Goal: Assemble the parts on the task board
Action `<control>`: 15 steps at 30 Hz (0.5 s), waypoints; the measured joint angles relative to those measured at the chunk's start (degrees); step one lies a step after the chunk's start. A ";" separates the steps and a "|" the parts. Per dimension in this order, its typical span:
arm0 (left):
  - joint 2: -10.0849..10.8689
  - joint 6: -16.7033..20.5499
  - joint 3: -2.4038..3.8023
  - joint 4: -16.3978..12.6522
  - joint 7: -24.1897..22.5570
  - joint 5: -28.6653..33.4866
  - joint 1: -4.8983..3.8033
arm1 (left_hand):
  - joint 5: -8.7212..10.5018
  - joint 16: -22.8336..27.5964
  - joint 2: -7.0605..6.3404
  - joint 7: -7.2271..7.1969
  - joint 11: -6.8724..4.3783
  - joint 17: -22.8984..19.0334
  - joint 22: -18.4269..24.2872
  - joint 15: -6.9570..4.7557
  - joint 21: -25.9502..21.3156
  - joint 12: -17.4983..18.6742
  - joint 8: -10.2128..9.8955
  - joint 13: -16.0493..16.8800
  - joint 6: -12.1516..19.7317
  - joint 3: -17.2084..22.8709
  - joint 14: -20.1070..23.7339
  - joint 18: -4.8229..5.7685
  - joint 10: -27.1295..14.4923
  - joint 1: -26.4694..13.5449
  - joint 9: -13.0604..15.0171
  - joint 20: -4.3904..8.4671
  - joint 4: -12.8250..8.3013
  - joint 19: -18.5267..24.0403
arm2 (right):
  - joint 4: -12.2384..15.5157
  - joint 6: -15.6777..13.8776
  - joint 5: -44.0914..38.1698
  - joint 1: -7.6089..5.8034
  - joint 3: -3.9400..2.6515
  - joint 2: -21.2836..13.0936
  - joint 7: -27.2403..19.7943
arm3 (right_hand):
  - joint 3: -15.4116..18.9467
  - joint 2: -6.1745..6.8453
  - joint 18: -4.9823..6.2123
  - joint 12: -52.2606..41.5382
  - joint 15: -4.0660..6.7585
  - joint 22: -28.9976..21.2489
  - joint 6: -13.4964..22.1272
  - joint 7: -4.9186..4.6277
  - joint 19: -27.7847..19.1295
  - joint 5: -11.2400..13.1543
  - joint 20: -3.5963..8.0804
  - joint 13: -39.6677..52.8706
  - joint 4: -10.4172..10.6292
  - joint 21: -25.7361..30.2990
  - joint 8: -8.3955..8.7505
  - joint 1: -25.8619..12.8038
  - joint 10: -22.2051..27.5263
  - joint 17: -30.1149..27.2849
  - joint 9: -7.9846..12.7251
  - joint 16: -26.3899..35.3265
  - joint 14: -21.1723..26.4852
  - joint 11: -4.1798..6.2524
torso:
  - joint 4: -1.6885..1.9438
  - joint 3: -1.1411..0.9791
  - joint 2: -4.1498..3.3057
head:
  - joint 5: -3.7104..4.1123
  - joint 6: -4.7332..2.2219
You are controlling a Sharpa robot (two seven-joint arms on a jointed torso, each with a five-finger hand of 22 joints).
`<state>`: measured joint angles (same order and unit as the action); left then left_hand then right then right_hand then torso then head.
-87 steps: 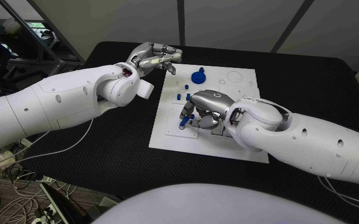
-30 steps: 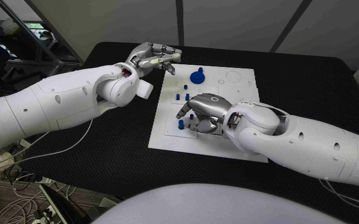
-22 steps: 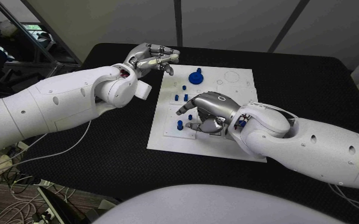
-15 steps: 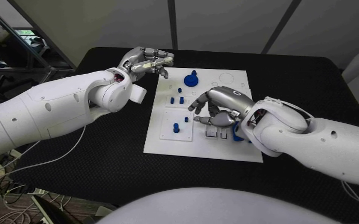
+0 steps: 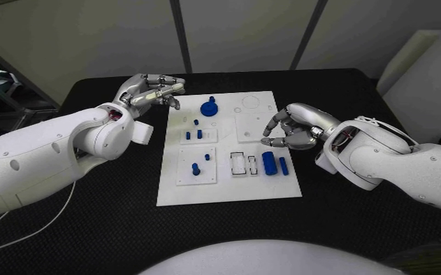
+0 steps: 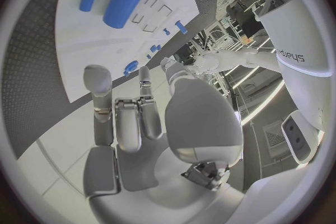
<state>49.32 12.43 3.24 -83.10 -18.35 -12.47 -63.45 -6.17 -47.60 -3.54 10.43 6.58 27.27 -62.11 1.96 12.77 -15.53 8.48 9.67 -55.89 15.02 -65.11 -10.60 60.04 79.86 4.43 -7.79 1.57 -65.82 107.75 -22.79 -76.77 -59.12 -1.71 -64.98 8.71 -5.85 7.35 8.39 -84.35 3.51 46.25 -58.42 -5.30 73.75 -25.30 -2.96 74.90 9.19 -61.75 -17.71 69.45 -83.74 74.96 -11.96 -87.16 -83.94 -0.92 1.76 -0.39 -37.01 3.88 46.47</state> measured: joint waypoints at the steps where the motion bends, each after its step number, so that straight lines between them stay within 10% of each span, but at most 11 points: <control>1: 0.01 0.00 0.00 -0.06 0.00 0.00 0.01 | 0.00 0.00 0.00 0.00 0.00 0.00 0.00 0.00 0.00 0.00 0.00 0.00 0.00 0.00 0.00 0.00 0.00 0.00 0.00 0.00 0.00 0.00 | 0.26 0.00 -0.09 0.02 0.01 -0.48 0.93 | 0.72 0.06 -0.39 -0.22 0.00 0.30 0.25 -0.14 0.00 -0.51 0.00 0.05 0.38 -0.17 -0.34 -0.13 0.00 0.00 -0.24 -0.15 0.00 0.00 | -0.05 0.02 0.05 | 0.35 -0.05; 15: 0.40 0.01 0.00 -0.54 0.00 0.00 0.11 | 0.00 0.00 0.00 0.00 0.00 0.00 0.00 0.00 0.00 0.00 0.00 0.00 0.00 0.00 0.00 0.00 0.00 0.00 0.01 0.00 0.00 0.00 | 2.48 0.97 -5.24 2.90 0.35 -1.77 14.43 | 9.88 0.54 -0.41 0.72 -0.45 0.75 4.62 -0.46 0.00 -2.82 0.00 0.04 7.45 -0.31 -4.98 -2.89 0.00 -0.01 -3.14 -0.81 0.00 0.00 | -0.49 0.32 0.58 | 2.76 0.60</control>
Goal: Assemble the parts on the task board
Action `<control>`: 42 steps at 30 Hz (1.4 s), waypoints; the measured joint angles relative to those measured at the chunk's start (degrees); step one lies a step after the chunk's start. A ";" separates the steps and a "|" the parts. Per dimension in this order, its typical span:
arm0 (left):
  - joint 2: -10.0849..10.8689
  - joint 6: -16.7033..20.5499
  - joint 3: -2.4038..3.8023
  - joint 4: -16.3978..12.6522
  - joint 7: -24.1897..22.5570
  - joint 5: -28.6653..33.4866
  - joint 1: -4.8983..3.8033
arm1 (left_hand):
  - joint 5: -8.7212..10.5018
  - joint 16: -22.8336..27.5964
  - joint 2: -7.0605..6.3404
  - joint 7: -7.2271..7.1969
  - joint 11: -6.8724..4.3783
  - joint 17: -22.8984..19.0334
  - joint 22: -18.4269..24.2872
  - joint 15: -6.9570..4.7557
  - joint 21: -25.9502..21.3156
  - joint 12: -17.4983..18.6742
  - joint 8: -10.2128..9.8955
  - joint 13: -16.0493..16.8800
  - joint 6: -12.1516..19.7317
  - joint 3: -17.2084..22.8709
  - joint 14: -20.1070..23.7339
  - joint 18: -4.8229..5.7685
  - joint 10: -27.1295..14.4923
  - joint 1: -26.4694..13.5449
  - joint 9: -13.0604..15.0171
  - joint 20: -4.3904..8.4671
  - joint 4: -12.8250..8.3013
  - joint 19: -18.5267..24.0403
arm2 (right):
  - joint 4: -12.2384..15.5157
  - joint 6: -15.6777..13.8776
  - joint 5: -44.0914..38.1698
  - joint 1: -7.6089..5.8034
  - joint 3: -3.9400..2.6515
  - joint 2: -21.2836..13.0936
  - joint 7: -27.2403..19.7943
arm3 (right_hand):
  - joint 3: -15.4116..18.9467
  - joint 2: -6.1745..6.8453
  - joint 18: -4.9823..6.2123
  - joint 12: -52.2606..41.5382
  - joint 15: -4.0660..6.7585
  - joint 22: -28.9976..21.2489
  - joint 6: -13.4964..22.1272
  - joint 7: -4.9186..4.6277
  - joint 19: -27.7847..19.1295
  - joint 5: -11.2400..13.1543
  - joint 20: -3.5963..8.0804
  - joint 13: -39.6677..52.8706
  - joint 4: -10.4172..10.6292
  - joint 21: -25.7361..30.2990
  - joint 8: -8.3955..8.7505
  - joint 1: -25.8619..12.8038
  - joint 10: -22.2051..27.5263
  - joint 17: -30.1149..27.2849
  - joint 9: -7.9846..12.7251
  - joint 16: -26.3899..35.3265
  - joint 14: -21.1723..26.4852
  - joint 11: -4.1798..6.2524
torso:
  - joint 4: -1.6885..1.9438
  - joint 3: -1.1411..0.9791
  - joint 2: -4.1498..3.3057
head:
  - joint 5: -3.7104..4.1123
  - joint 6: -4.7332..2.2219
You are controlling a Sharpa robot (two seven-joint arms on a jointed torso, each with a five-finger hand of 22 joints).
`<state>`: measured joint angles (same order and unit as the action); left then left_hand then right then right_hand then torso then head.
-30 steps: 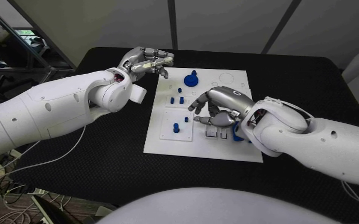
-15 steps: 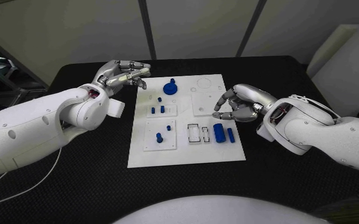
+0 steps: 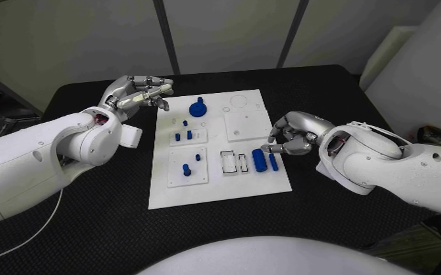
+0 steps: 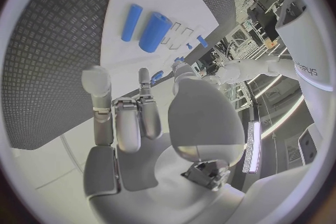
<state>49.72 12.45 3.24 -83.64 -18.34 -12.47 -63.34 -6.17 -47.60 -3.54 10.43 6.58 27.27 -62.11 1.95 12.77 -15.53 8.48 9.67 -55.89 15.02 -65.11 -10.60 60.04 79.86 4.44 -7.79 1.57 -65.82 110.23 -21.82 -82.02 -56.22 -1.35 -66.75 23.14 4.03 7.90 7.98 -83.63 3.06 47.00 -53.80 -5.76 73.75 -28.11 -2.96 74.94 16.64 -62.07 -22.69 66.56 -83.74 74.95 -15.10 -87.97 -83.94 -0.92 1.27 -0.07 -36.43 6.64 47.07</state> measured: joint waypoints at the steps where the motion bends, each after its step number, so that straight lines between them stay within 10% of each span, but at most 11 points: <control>1: 0.05 0.00 0.00 -0.02 0.00 0.00 0.00 | 0.00 0.00 0.00 0.00 0.00 0.00 0.00 0.00 0.00 0.00 0.00 0.00 0.00 0.00 0.00 0.00 0.00 0.00 0.00 0.00 0.00 0.00 | 0.00 0.16 -0.55 0.33 0.00 0.19 0.64 | 0.08 0.00 0.00 0.00 0.00 0.11 0.09 -0.09 0.00 0.00 0.00 0.00 0.07 0.00 -0.09 0.00 0.00 0.00 -0.09 0.00 0.00 0.00 | 0.00 0.01 0.01 | 0.07 0.04; 36: 0.49 -0.01 0.00 -0.40 -0.06 0.00 0.02 | 0.00 0.00 0.00 0.00 0.00 0.00 0.07 0.00 -0.22 -0.23 0.00 0.00 0.00 -0.16 0.00 0.00 0.00 0.00 -0.05 0.00 0.16 0.00 | -3.35 4.50 -9.81 3.33 0.03 6.45 6.85 | 2.90 -0.54 0.02 0.90 0.01 0.56 1.56 0.14 0.19 0.00 -0.20 -0.01 0.20 -0.33 -2.85 0.54 0.22 -0.02 -1.58 -0.38 0.00 -0.21 | -0.02 0.02 -0.07 | -0.69 1.12; 42: 0.53 -0.01 0.00 -0.40 -0.07 0.00 0.02 | 0.00 0.00 0.00 0.00 0.00 0.00 0.07 0.00 -0.22 -0.23 0.00 0.00 0.00 -0.16 0.00 0.00 0.00 0.00 -0.04 0.00 0.16 0.00 | -3.87 5.06 -10.75 3.33 0.87 7.30 7.20 | 3.44 -0.54 0.03 0.94 0.01 0.44 2.00 0.20 0.19 0.87 -0.20 -0.01 0.26 -0.33 -3.93 0.54 0.22 -0.02 -2.19 -0.38 0.00 -0.22 | 0.01 0.04 -0.06 | -0.82 1.30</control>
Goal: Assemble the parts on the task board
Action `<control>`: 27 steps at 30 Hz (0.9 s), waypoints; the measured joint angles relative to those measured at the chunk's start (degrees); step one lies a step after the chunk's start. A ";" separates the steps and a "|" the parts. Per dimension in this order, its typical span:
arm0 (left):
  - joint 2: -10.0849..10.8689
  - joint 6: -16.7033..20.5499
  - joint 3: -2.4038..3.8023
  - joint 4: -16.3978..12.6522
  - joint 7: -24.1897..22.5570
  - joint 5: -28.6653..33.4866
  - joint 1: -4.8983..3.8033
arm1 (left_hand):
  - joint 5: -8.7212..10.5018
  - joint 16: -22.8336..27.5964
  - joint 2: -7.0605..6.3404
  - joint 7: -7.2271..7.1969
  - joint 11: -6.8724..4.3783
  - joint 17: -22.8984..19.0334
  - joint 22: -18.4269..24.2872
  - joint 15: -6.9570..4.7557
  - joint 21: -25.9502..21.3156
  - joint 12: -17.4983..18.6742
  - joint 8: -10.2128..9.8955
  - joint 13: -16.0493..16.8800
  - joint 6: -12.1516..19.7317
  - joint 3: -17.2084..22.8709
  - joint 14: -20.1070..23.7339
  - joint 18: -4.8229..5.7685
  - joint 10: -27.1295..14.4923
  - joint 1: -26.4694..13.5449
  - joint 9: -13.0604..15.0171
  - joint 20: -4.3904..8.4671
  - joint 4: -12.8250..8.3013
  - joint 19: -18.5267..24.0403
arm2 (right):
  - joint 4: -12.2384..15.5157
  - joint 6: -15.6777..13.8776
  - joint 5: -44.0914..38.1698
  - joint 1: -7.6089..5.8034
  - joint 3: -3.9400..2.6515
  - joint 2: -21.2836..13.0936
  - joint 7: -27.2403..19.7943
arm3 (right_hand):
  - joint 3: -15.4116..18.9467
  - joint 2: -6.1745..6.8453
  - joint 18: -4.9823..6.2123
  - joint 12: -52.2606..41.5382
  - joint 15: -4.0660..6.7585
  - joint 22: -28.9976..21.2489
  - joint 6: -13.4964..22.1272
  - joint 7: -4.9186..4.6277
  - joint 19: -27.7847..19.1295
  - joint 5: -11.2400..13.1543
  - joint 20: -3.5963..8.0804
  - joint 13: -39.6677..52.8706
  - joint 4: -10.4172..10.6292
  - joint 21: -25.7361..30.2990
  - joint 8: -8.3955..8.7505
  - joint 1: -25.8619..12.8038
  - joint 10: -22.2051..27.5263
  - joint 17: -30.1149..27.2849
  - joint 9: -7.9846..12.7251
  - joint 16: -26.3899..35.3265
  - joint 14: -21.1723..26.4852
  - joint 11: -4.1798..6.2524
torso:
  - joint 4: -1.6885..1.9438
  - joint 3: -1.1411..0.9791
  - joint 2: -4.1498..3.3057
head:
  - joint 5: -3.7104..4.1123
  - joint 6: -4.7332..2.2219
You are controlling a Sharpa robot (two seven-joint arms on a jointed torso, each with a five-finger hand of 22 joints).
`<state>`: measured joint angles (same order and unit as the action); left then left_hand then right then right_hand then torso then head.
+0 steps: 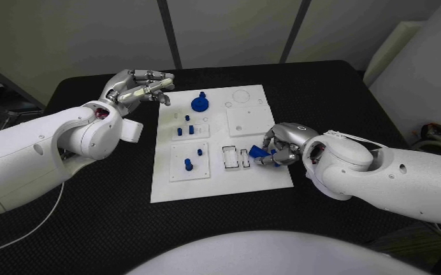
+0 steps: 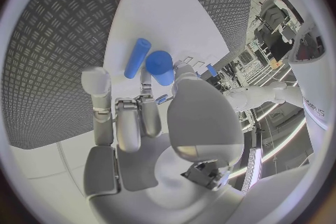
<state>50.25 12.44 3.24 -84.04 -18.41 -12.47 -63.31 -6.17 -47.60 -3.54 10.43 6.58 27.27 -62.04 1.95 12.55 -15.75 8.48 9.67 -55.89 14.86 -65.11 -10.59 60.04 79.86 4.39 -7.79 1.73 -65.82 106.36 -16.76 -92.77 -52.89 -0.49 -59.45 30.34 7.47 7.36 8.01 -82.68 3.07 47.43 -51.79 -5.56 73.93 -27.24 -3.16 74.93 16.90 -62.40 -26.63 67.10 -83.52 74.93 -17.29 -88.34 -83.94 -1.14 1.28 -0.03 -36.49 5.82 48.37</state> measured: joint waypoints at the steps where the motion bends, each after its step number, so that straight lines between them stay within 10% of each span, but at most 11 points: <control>1: 0.00 0.00 0.00 0.00 0.00 0.00 0.00 | 0.00 0.00 0.00 0.00 0.00 0.00 0.00 0.00 0.00 0.00 0.00 0.00 0.00 0.00 0.00 -0.01 0.00 0.00 0.00 0.00 0.00 0.00 | -0.04 0.00 -0.15 -0.05 0.10 0.14 0.01 | 0.00 0.00 0.00 0.00 0.00 0.00 0.00 0.01 0.00 0.00 0.00 0.00 0.00 0.00 -0.06 0.00 0.00 0.00 0.00 0.00 0.00 0.00 | 0.00 0.00 0.00 | -0.05 0.03; 27: -0.03 -0.03 0.00 0.00 0.00 0.00 0.00 | 0.00 0.00 0.00 0.00 0.00 0.00 0.04 0.00 0.00 0.00 0.00 0.00 0.00 -0.24 0.00 -0.01 0.00 0.00 0.01 0.00 0.24 0.00 | 4.23 -5.15 0.78 0.51 0.98 -1.53 0.82 | 0.16 -3.48 0.00 -0.28 0.00 2.16 -0.76 0.67 0.71 -2.35 0.31 0.00 -0.15 -1.27 -3.33 1.06 -0.43 -0.01 -1.83 -0.32 0.00 0.44 | -0.08 0.11 0.22 | -0.31 0.05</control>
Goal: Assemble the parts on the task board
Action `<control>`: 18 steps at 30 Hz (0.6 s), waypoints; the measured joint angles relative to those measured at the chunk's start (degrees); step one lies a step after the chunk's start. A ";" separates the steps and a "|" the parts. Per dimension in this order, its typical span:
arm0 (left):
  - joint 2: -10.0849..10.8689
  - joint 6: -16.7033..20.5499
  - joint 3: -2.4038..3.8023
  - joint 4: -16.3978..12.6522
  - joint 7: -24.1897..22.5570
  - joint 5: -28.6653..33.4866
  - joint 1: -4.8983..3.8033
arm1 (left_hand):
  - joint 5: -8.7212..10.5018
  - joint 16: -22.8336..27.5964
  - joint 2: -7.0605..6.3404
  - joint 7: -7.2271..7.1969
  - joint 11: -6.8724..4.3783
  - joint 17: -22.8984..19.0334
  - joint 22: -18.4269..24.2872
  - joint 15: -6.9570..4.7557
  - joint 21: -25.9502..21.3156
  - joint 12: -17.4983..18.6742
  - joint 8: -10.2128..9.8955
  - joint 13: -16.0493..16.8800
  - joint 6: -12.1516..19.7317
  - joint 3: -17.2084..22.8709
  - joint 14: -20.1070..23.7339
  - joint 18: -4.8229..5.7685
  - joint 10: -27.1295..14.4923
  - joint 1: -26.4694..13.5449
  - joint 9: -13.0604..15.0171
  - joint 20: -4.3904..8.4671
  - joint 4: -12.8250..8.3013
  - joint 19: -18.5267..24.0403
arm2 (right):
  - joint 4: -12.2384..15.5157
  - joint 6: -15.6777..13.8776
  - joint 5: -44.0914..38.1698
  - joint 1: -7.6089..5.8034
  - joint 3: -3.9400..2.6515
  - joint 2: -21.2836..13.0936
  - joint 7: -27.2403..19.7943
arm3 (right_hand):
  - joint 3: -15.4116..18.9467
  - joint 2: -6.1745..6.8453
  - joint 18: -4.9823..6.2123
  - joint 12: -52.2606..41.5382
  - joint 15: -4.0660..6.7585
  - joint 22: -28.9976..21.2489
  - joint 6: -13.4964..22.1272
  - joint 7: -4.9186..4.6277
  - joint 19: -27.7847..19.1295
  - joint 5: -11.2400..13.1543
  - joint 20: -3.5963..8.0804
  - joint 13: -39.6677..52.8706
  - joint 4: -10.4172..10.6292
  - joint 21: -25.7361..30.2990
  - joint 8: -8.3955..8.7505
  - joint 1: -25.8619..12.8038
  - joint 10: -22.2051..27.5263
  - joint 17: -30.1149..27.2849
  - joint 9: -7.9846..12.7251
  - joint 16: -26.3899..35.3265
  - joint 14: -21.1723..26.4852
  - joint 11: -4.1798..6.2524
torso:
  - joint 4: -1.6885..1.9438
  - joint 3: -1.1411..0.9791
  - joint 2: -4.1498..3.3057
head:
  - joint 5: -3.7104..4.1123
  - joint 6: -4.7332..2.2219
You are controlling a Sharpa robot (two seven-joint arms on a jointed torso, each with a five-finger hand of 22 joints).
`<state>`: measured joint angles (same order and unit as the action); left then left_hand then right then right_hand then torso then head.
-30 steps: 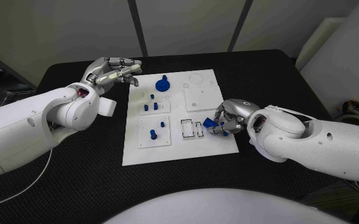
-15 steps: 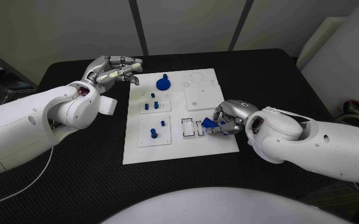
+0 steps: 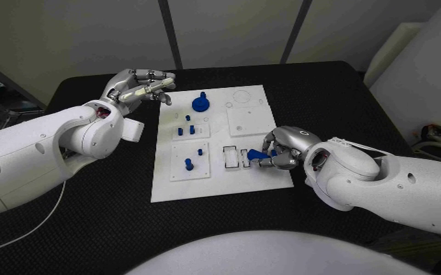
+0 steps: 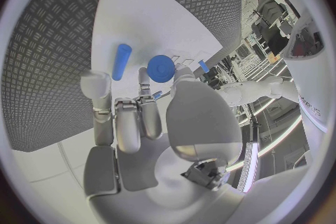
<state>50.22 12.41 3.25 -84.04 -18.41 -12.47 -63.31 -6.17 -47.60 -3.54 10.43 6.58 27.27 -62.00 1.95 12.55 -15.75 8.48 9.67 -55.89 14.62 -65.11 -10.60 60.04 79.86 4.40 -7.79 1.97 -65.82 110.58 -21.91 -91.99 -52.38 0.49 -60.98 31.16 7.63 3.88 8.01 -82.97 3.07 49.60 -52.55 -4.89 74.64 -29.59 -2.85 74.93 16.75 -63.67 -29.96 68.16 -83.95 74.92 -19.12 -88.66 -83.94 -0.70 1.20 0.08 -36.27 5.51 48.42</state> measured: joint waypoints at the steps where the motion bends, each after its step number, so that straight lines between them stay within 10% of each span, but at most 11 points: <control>1: -0.04 0.00 0.00 0.00 0.00 0.00 0.00 | 0.00 0.00 0.00 0.00 0.00 0.00 0.00 0.00 0.00 0.00 0.00 0.00 0.00 0.00 0.00 0.00 0.00 0.00 0.00 0.00 0.00 0.00 | 0.33 -0.51 0.14 -0.05 -0.04 0.01 0.07 | 0.00 0.00 0.00 0.00 0.00 0.12 -0.05 -0.03 0.00 -0.02 0.00 0.00 0.00 -0.01 -0.19 0.00 -0.20 0.00 -0.06 -0.18 0.00 0.20 | 0.03 0.02 0.02 | 0.01 -0.02; 18: -0.23 -0.04 0.00 -0.49 0.02 0.00 0.00 | 0.00 0.00 0.00 0.00 0.00 0.00 -0.01 0.00 0.00 -0.01 0.00 0.00 0.00 0.00 0.00 0.00 0.00 0.00 0.01 0.00 0.00 0.00 | 0.35 -3.58 1.36 -0.14 -0.13 4.58 0.19 | 0.00 -0.81 0.00 0.00 0.43 1.06 -0.67 0.60 0.42 -0.23 0.42 0.00 -0.01 -0.86 -0.82 -0.38 0.02 -0.01 -0.48 -0.18 0.00 0.40 | 0.10 0.04 -0.01 | -0.75 -0.22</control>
<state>49.99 12.37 3.25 -84.54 -18.40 -12.47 -63.31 -6.17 -47.60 -3.54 10.43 6.57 27.27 -62.01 1.96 12.55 -15.76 8.48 9.67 -55.89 14.62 -65.11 -10.60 60.04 79.86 4.41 -7.79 1.97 -65.82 110.94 -25.49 -90.63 -52.51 0.36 -56.41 31.35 7.63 3.07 8.01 -82.97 3.51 50.66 -53.22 -4.30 75.06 -29.82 -2.43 74.92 16.74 -64.52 -30.77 67.78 -83.93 74.91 -19.60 -88.85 -83.94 -0.29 1.30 0.12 -36.27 4.76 48.20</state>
